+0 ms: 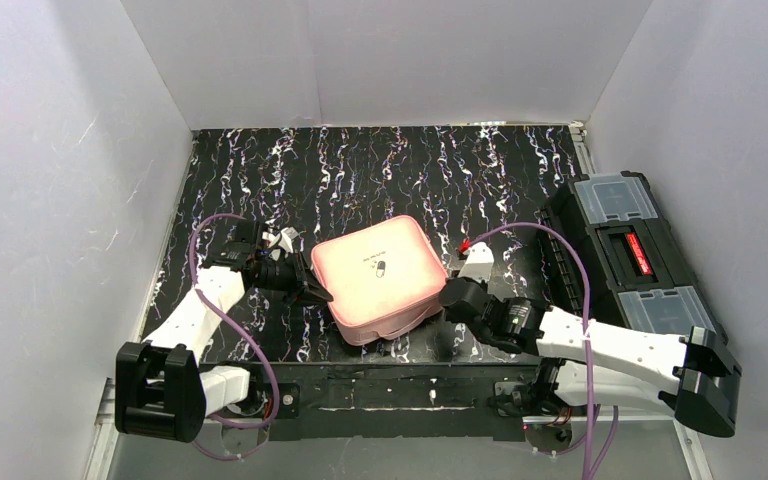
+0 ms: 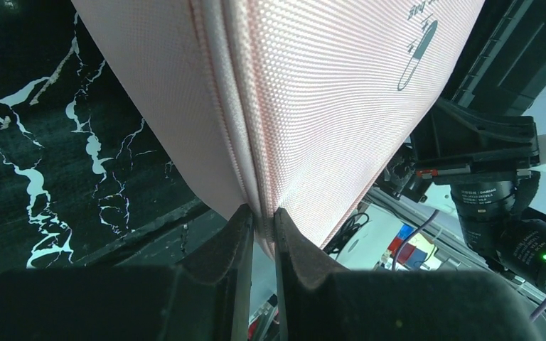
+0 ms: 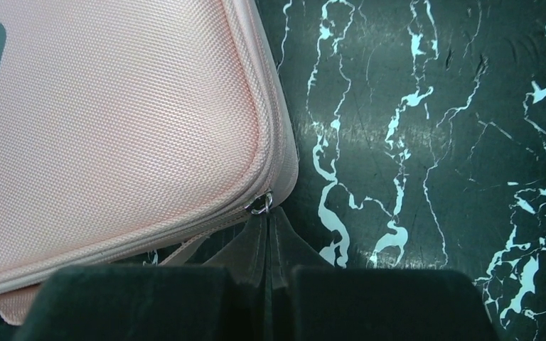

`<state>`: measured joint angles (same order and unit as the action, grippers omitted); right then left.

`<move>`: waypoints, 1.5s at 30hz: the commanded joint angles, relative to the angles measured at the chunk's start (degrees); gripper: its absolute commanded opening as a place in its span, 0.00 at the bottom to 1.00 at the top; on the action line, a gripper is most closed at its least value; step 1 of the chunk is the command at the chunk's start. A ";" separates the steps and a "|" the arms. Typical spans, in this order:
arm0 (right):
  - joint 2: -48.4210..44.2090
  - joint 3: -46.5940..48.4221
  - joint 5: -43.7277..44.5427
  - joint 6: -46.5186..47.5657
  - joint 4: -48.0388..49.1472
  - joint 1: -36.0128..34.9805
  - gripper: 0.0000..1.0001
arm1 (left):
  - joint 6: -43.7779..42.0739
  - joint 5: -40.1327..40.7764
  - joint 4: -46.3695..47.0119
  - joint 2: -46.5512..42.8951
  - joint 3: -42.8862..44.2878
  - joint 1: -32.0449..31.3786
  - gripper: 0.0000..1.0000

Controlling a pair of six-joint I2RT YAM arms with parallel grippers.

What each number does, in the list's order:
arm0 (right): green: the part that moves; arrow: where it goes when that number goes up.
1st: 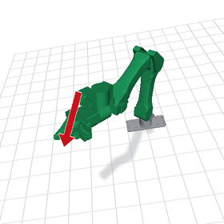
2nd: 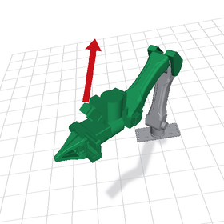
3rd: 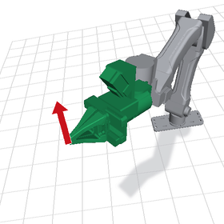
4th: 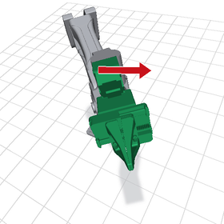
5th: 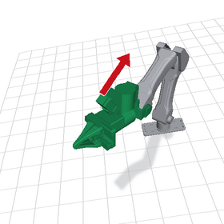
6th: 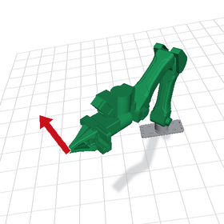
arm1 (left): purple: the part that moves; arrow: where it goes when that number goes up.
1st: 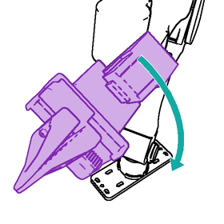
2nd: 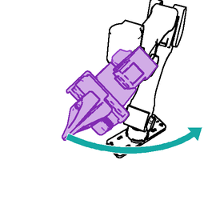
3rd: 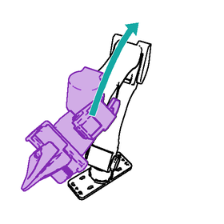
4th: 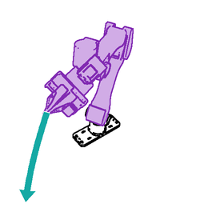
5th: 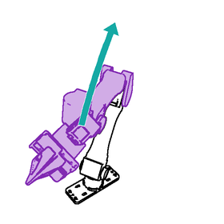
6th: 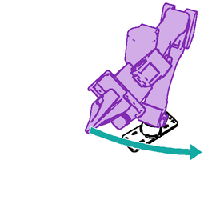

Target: Organize the medicine kit

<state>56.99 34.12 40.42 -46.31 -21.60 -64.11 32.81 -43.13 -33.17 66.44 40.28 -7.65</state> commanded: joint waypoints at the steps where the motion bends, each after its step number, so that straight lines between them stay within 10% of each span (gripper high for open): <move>1: -3.36 -2.76 6.14 0.17 -5.65 -0.14 0.01 | -2.71 1.67 -1.01 1.40 3.10 1.95 0.00; 21: 18.67 10.58 11.30 -13.67 -8.02 -27.62 0.01 | -3.14 4.64 -0.80 20.32 19.56 2.85 0.01; 31: 25.55 18.22 10.82 -6.95 -3.79 -27.74 0.01 | -6.06 13.32 -7.76 17.80 22.54 3.65 0.59; 42: 30.24 22.95 8.94 -1.66 1.25 -27.27 0.01 | -5.69 14.97 -10.94 2.43 9.07 3.68 0.78; 45: 30.71 23.57 8.37 -0.26 2.56 -26.83 0.01 | -4.73 10.65 -10.60 -0.06 6.11 3.69 0.98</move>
<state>87.56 54.31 47.40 -49.17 -23.95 -91.52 27.24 -28.14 -41.88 69.39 49.59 -4.19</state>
